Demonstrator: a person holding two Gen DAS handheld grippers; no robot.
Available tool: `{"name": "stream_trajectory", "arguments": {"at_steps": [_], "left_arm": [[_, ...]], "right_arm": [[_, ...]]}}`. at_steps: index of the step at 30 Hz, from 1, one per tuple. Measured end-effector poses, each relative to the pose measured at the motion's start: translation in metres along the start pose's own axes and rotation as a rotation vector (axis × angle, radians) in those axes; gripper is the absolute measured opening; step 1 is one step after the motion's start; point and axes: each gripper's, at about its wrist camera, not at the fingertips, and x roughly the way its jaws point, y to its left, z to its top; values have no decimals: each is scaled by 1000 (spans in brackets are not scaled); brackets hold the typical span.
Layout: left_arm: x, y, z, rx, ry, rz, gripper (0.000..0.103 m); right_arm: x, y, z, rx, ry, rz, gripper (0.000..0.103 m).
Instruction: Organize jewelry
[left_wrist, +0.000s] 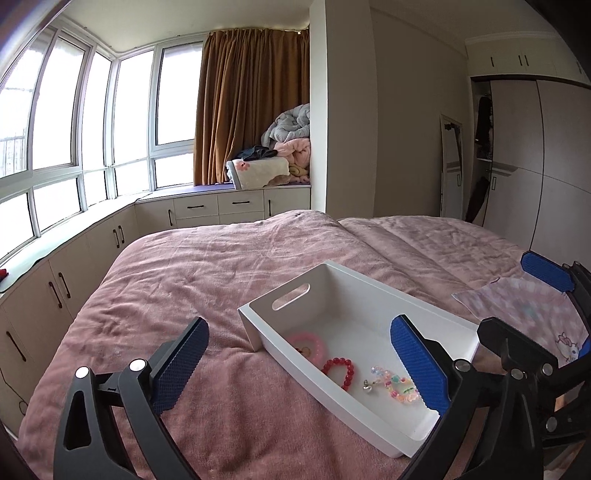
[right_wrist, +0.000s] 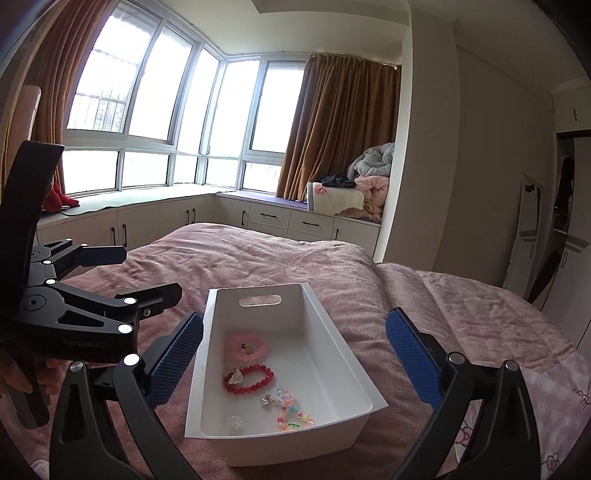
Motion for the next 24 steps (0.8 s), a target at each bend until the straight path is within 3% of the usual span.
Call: {"name": "stream_trajectory", "arguments": {"at_steps": [4,9,13,18,24], "left_arm": [[-6,-8,-28,-48,7,24,99],[-8,-15,-60,-81,2,107,99],[-5,-19,-84,-109,16,172,99],[3,-30,-102,-57,43,199,99],[2,-44,-112,13,4,211,99]], "right_arm": [[-11,-2,-19,-38,17,-6,98],[-18,-12,-46,-56,61,-46,98],[-21,-20,-65,-37,73,-28,98],[-20,-24,-86,-33,83,-10,98],[-15,-32,-98,27,91,3,98]]}}
